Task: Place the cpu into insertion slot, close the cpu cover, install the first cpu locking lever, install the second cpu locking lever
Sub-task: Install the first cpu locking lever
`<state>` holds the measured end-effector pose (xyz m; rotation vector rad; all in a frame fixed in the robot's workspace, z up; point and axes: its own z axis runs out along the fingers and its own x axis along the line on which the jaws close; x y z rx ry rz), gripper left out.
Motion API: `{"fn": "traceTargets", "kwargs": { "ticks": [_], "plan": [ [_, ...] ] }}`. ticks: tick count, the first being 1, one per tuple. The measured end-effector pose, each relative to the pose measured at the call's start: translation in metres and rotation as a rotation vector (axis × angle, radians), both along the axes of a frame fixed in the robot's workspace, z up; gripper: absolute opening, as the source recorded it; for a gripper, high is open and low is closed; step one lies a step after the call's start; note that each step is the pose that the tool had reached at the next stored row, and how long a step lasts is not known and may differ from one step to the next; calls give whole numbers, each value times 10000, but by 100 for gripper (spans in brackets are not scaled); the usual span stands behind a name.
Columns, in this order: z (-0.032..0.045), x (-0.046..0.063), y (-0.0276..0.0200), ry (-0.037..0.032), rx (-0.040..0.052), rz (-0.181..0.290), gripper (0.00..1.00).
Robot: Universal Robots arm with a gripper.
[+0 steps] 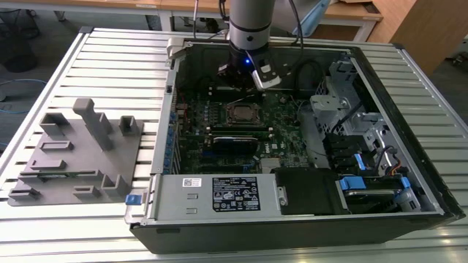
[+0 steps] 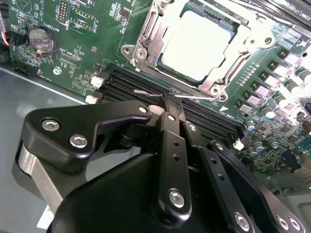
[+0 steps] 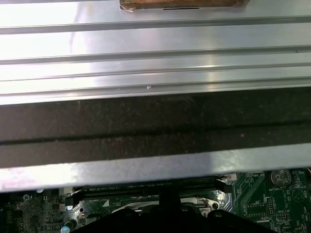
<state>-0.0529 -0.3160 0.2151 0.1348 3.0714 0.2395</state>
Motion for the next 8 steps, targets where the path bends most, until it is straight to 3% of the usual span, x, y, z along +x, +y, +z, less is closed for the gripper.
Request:
{"fn": "traceTargets", "kwargs": {
  "ticks": [8],
  "plan": [
    [-40, 0, 0, 0, 0, 0, 10]
  ]
}}
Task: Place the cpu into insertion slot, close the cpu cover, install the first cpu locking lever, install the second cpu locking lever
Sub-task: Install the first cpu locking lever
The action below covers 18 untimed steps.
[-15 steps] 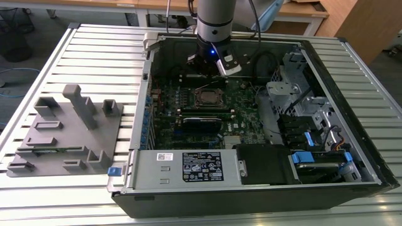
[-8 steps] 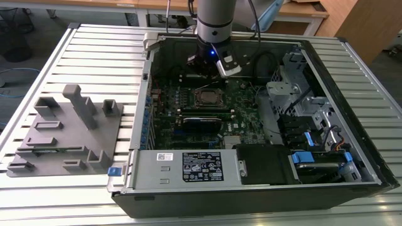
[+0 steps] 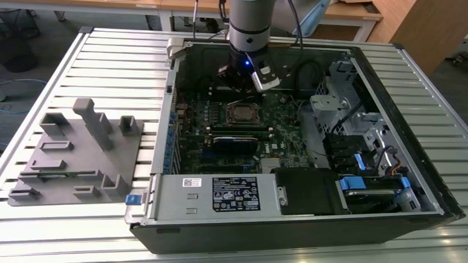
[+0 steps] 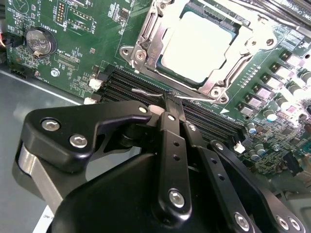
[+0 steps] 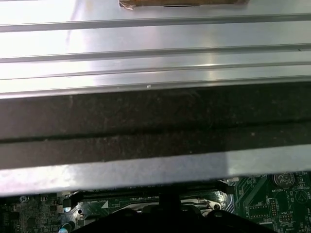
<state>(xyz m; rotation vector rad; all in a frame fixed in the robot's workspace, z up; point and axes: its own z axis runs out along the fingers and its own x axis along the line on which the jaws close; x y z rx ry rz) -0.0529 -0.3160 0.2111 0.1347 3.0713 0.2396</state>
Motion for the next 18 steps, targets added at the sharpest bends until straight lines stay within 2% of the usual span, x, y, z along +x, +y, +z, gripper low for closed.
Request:
{"fn": "traceTargets", "kwargs": {
  "ticks": [18],
  "plan": [
    [-61, 69, -1, 1, -2, -1, 10]
  ]
}}
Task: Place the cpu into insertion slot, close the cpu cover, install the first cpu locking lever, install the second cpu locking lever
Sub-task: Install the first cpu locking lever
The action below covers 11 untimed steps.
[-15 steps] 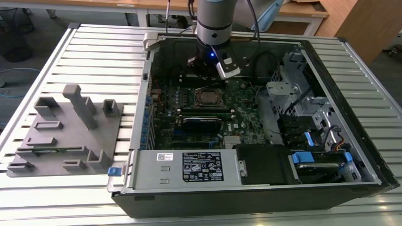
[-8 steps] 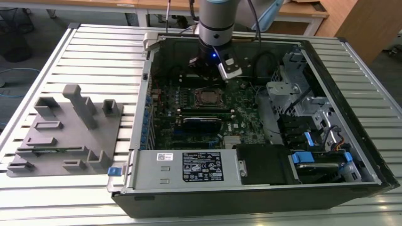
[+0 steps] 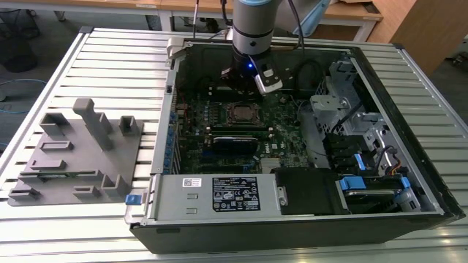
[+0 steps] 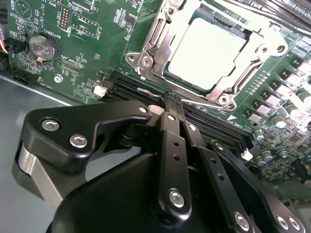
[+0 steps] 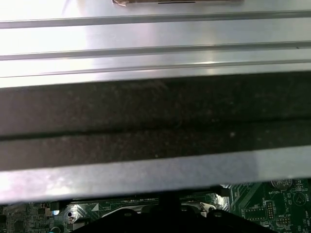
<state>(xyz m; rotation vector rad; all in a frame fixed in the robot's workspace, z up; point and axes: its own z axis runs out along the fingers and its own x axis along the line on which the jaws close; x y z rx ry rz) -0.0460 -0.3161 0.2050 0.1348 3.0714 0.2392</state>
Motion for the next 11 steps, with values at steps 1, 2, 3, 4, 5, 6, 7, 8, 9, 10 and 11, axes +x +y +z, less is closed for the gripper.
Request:
{"fn": "traceTargets", "kwargs": {
  "ticks": [1, 2, 3, 4, 5, 6, 7, 8, 9, 10, 11],
  "plan": [
    [-2, 0, 0, 0, 0, 0, 10],
    [-4, 0, 0, 0, 0, 0, 10],
    [-5, 0, 0, 0, 1, 0, 10],
    [-10, 0, 0, -1, 1, 0, 10],
    [-14, 0, 0, -1, 1, 0, 10],
    [-15, 0, 0, -1, 1, 0, 10],
    [-17, 0, 1, -1, 2, 0, 10],
    [-19, 0, 1, -1, 2, 0, 10],
    [-22, 0, 1, -2, 4, 0, 10],
    [-24, 0, 1, -1, 2, 0, 10],
    [-25, 0, 0, -1, 1, 1, 10]
  ]
}}
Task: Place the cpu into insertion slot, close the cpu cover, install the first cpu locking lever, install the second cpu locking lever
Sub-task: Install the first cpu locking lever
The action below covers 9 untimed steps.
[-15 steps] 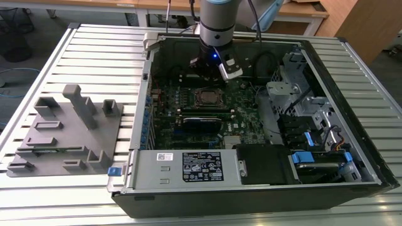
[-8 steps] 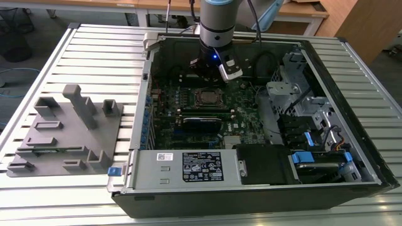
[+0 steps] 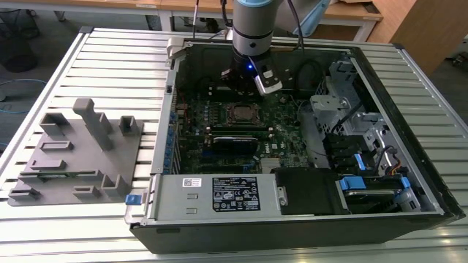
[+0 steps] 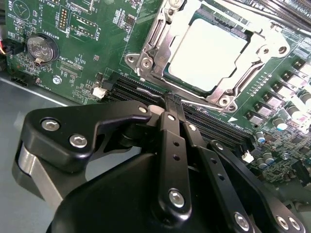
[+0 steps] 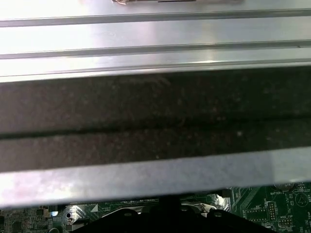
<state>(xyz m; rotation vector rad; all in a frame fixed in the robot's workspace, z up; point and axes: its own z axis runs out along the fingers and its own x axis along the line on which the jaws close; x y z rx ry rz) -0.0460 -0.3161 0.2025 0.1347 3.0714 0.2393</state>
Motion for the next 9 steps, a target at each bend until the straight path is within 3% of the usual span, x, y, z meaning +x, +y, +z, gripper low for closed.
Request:
{"fn": "traceTargets", "kwargs": {
  "ticks": [9],
  "plan": [
    [-14, -12, 0, 0, 1, 0, 10]
  ]
}}
